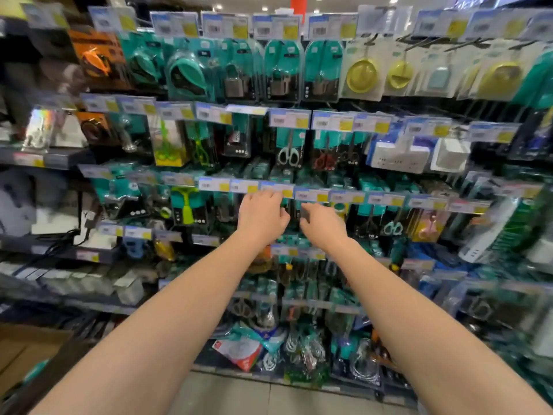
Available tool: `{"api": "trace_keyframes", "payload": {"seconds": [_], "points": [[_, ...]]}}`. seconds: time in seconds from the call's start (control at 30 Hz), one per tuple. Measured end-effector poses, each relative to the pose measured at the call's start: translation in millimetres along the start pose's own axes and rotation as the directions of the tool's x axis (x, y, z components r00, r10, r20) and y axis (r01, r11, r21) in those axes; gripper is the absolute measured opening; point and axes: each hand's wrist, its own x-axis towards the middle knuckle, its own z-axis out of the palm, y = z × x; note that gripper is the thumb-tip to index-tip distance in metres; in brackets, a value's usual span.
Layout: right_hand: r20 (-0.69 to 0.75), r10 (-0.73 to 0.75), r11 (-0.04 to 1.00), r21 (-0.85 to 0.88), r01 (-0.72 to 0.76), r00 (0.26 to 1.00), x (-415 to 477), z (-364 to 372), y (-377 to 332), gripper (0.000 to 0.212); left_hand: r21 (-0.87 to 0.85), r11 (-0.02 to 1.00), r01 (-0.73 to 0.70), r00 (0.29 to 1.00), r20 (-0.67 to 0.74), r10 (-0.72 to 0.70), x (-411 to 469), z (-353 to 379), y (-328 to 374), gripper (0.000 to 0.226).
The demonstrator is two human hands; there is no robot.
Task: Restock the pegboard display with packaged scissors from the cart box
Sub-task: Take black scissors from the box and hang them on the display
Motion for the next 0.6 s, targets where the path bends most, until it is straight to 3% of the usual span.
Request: {"api": "trace_keyframes", "payload": {"seconds": [0.17, 0.33, 0.6], "points": [[0.159, -0.078, 0.996, 0.049, 0.071, 0.984, -69, 72, -54, 0.048, 0.131, 0.987, 0.093, 0.972, 0.203, -0.118, -125, 6, -48, 0.038], [0.31, -0.201, 0.979, 0.086, 0.183, 0.929, -137, 154, -131, 0.041, 0.257, 0.933, 0.253, 0.862, 0.379, -0.338, -262, 6, -123, 0.045], [0.444, -0.416, 0.906, 0.129, 0.403, 0.794, -213, 246, -302, 0.037, 0.403, 0.755, 0.517, 0.653, 0.385, -0.653, -440, -52, -265, 0.042]]}}
